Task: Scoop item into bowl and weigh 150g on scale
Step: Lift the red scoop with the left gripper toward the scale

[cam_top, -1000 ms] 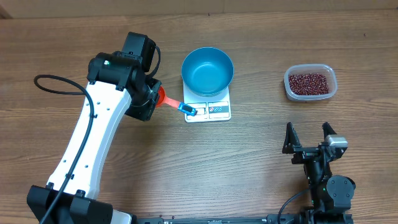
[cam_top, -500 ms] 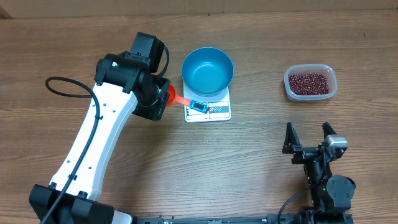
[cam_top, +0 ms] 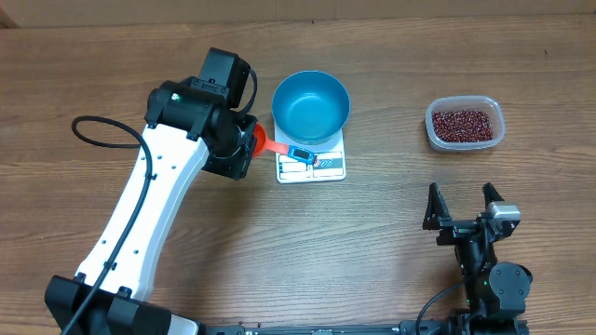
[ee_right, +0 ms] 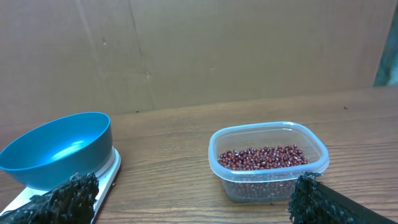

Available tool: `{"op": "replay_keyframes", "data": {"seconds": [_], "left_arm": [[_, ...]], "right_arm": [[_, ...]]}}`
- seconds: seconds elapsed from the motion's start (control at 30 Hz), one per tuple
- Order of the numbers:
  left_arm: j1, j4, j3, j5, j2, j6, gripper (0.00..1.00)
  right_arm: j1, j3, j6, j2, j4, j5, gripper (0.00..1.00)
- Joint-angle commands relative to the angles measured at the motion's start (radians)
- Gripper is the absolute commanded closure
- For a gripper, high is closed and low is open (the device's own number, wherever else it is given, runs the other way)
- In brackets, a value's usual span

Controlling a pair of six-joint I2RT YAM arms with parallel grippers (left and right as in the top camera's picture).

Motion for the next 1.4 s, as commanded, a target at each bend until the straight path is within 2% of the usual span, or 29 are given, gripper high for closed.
{"op": "replay_keyframes", "data": {"seconds": [0.0,1.37], "left_arm": [[-0.004,0.008,0.018,-0.006,-0.024,-0.026,0.96],[-0.01,-0.003,0.018,-0.005,-0.024,-0.031,0.96]], "right_arm": [[0.004,-0.01,-0.001,-0.006,0.003,0.005,0.0],[0.004,-0.01,-0.001,-0.006,0.002,0.005,0.0]]}}
